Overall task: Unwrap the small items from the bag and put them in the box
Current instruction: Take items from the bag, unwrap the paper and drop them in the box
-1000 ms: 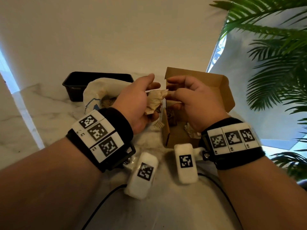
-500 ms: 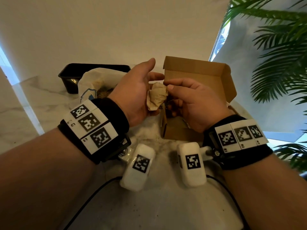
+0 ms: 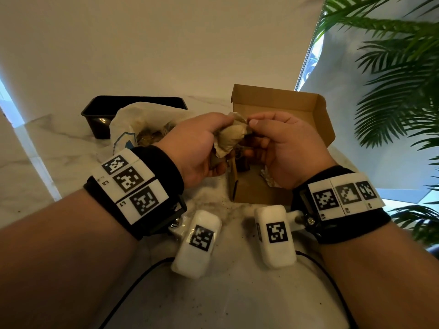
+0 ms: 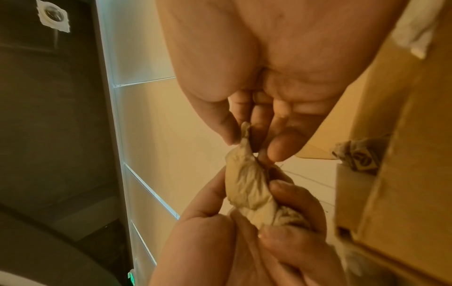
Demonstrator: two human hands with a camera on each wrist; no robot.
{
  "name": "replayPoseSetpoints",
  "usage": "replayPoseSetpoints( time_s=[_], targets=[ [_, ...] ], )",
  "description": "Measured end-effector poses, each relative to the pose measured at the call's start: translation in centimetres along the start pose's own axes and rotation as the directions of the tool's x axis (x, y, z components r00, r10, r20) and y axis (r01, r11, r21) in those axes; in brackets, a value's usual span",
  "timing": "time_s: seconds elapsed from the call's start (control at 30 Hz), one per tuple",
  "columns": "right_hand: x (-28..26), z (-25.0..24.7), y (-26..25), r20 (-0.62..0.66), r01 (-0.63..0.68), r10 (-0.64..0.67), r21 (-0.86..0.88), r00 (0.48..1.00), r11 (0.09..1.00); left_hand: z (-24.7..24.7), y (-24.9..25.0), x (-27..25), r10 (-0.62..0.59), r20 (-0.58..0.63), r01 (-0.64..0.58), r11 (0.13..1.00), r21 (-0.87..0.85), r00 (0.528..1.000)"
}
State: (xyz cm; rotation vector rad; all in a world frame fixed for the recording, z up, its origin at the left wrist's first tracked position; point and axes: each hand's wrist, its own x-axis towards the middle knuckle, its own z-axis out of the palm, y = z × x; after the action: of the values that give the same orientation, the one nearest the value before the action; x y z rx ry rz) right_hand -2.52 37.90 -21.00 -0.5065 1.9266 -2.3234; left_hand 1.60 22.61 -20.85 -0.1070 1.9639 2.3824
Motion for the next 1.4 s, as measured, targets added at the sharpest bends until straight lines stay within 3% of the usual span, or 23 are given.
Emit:
replayPoseSetpoints(
  time_s=[0.2, 0.5, 0.7, 0.83, 1.03, 1.23, 1.4],
  targets=[
    [0.0, 0.2, 0.2, 0.007, -0.028, 0.028, -0.004, 1.000, 1.000, 0.0, 0.0, 0.1, 0.036, -0.015, -0.035, 0.998, 0.059, 0.999],
    [0.3, -0.2, 0.3, -0.074, -0.013, 0.013, 0.005, 0.997, 1.000, 0.2, 0.2, -0.2, -0.011, 0.115, 0.013, 1.000, -0.018, 0.993],
    [0.5, -0.5, -0.2, -0.228, 0.024, 0.001, 0.107, 0.974, 0.994, 0.2, 0.5, -0.4, -0.030, 0.013, 0.031, 0.997, -0.073, 0.999],
    [0.6, -0.7, -0.2, -0.257, 0.056, -0.018, 0.140, 0.966, 0.989, 0.0, 0.7, -0.4, -0.040, -0.031, 0.036, 0.991, -0.129, 0.999],
    [0.5, -0.6, -0.3, -0.122, 0.043, -0.017, 0.206, 0.992, 0.978, -0.1, 0.7, -0.1, -0.041, -0.122, 0.027, 0.993, -0.115, 0.992],
    [0.2, -0.2, -0.1, 0.021, 0.072, -0.078, 0.200, 0.997, 0.977, -0.1, 0.9, -0.5, -0.053, 0.012, 0.053, 0.995, -0.082, 0.999],
    [0.2, -0.2, -0.1, 0.046, 0.061, -0.072, 0.208, 0.996, 0.976, 0.1, 0.8, -0.6, -0.005, -0.027, 0.004, 0.999, -0.048, 1.000]
  ],
)
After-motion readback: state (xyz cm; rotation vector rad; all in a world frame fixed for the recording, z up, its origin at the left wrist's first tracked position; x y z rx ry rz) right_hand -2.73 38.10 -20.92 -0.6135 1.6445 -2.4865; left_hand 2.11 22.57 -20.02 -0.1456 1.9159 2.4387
